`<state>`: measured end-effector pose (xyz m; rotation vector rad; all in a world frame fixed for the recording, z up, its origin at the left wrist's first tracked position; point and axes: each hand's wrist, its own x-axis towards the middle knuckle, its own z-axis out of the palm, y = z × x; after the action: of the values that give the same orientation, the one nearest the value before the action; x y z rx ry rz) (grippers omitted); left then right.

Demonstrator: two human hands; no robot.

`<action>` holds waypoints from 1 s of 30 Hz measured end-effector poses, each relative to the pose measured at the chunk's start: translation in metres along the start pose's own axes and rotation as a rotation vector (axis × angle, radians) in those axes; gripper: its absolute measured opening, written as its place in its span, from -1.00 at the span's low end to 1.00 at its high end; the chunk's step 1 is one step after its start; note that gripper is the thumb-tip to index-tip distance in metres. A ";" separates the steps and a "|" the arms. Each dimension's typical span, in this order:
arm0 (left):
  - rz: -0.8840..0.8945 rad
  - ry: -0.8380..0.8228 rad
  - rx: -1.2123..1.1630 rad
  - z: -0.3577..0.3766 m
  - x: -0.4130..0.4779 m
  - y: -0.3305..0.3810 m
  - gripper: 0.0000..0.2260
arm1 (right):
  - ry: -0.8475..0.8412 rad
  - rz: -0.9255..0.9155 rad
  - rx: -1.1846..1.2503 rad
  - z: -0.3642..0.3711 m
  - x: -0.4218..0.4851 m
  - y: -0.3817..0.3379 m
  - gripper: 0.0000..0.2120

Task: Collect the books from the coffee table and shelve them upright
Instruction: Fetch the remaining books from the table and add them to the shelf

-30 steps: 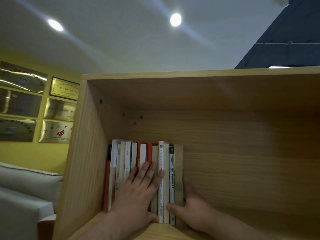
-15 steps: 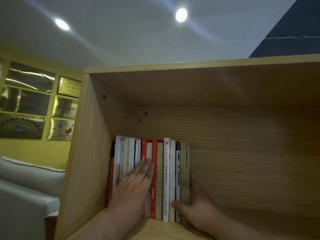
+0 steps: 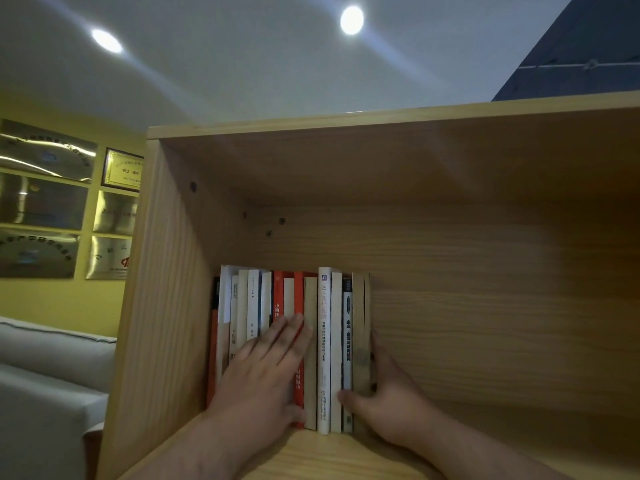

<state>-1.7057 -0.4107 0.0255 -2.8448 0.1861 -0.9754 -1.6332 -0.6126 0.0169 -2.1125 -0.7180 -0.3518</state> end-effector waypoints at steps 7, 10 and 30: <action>0.185 0.090 0.083 0.017 -0.001 -0.005 -0.25 | -0.012 -0.012 0.059 -0.007 -0.002 0.000 -0.12; 0.168 0.048 0.048 0.011 -0.001 -0.002 -0.20 | -0.043 0.018 0.086 -0.013 -0.006 -0.006 -0.08; -0.050 0.068 -0.021 0.004 0.009 0.020 -0.10 | 0.046 0.068 0.179 -0.021 -0.022 -0.027 -0.37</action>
<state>-1.6978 -0.4316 0.0242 -2.8499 0.1337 -1.0867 -1.6669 -0.6255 0.0359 -1.9481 -0.6255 -0.2876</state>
